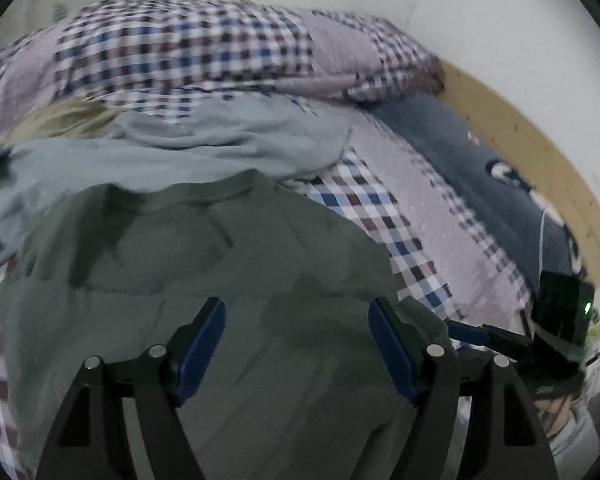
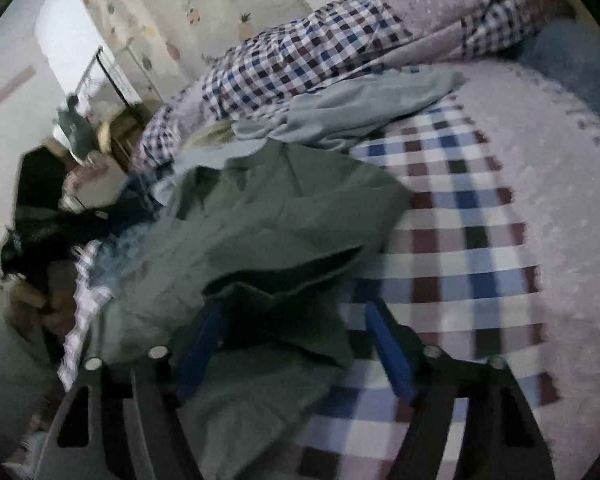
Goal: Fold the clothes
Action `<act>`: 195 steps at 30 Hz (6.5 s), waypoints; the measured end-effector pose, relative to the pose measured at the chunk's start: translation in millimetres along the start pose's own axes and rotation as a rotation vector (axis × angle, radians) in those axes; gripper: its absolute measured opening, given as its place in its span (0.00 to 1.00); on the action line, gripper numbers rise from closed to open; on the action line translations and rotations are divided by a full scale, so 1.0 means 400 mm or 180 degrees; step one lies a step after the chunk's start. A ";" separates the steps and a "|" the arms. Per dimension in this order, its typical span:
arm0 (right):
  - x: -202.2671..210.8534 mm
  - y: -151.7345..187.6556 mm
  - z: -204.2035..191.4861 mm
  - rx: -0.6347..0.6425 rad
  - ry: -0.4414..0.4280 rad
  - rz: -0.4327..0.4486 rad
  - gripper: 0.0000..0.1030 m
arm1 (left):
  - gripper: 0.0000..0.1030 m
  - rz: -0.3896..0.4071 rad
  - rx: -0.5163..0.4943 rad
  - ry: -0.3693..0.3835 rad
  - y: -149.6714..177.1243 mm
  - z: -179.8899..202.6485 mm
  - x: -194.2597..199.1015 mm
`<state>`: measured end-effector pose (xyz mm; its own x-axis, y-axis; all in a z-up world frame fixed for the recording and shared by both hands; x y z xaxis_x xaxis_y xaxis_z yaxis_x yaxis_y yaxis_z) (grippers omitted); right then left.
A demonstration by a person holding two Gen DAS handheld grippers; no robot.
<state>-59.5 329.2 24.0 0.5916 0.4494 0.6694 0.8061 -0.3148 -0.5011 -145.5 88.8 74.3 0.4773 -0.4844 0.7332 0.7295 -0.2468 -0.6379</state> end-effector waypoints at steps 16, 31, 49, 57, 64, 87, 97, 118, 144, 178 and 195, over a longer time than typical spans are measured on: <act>-0.130 -0.090 -0.007 -0.0246 -0.0259 -0.0207 0.02 | 0.75 0.0287 0.0396 -0.0699 0.060 -0.195 0.030; -0.097 -0.151 -0.101 0.0531 0.0209 0.0120 0.05 | 0.75 0.0247 0.1147 -0.1581 0.221 -0.504 0.133; -0.051 0.033 0.054 0.0309 0.0362 -0.0621 0.48 | 0.75 -0.0067 -0.0220 -0.0139 -0.041 -0.007 -0.017; -0.004 0.020 0.104 0.0205 0.0256 -0.0522 0.46 | 0.75 -0.0611 -0.0630 -0.0141 -0.134 0.215 -0.292; 0.081 -0.002 0.194 -0.0041 0.0262 -0.0315 0.47 | 0.65 -0.1034 -0.0956 -0.0395 -0.152 0.298 -0.437; 0.049 0.059 0.136 0.0406 -0.0192 -0.0505 0.48 | 0.00 -0.0666 -0.0569 -0.0675 -0.293 0.268 -0.444; 0.046 0.061 0.129 0.0452 -0.0135 -0.0456 0.48 | 0.53 -0.0064 0.0313 0.0332 -0.318 0.220 -0.249; 0.231 0.226 -0.244 0.1166 -0.0263 0.0383 0.49 | 0.85 0.1235 0.1037 -0.0601 0.455 -0.179 0.736; -0.177 1.066 -0.886 0.2488 -0.1309 -0.1468 0.32 | 0.85 0.0218 0.1497 -0.0972 1.077 -0.331 0.693; -0.040 1.004 -0.815 0.3651 -0.0995 -0.0573 0.38 | 0.01 0.1035 0.1781 0.0374 1.022 -0.271 0.779; -0.019 1.028 -0.818 0.3997 -0.0593 -0.0096 0.37 | 0.01 0.0963 0.1833 0.0397 1.005 -0.263 0.750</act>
<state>272.3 -77.3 -7.6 0.4801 0.5849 0.6538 0.1906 0.6579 -0.7286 239.4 -244.1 13.1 0.6672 -0.5640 0.4866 0.7340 0.3868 -0.5582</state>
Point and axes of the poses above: each gripper's, at about its wrist camera, not at the fingertips, and x roughly against the way its jaws point, z to its right, y to its underside, the point moved 3 cm from there along -x, roughly the way its jaws point, and after that the axes turned 6 degrees about -x, right-handed, at the moved point
